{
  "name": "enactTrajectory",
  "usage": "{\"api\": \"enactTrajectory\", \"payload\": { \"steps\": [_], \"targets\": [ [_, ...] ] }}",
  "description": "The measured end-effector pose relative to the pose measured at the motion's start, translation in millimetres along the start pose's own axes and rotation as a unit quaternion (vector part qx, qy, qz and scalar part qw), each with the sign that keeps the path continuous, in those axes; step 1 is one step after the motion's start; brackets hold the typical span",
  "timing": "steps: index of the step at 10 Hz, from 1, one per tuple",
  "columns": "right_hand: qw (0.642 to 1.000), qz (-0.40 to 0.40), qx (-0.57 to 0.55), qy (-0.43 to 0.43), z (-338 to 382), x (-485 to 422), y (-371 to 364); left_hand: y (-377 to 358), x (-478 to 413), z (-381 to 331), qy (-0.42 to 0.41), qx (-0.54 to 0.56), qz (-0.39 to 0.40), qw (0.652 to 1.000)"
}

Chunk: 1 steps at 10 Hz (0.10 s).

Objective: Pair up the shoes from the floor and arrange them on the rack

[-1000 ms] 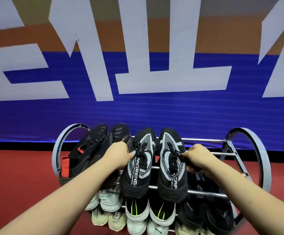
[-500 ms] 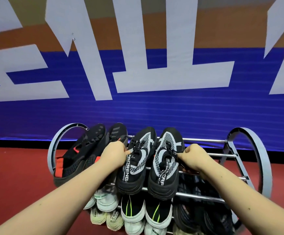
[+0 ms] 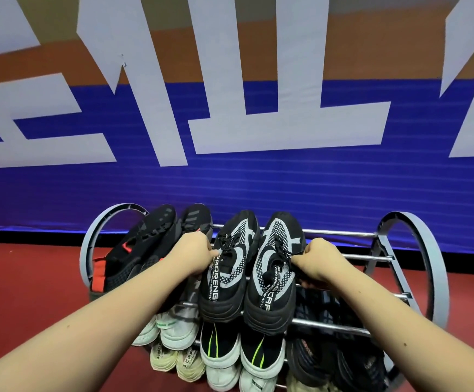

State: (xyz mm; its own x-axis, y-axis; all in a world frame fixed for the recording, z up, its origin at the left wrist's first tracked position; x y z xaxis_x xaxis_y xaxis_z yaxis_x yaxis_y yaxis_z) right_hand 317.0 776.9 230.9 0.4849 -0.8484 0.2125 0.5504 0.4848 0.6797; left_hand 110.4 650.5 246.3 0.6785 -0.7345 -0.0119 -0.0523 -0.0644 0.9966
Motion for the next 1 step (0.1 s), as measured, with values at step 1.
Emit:
{"api": "enactTrajectory", "payload": {
  "steps": [1],
  "targets": [
    [0.994,-0.063,0.069,0.056,2.4,-0.4,10.8,34.3,4.9,-1.3,-0.003,0.072,-0.101,0.992]
  ]
}}
Point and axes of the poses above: each hand's wrist, its own x-axis away from the middle knuckle, its own y-axis out of the back of the hand, z = x × y, the point moved 8 cm from there along -x, towards the middle knuckle, and after that the axes turned 10 degrees about -z, right-handed, at the moved point
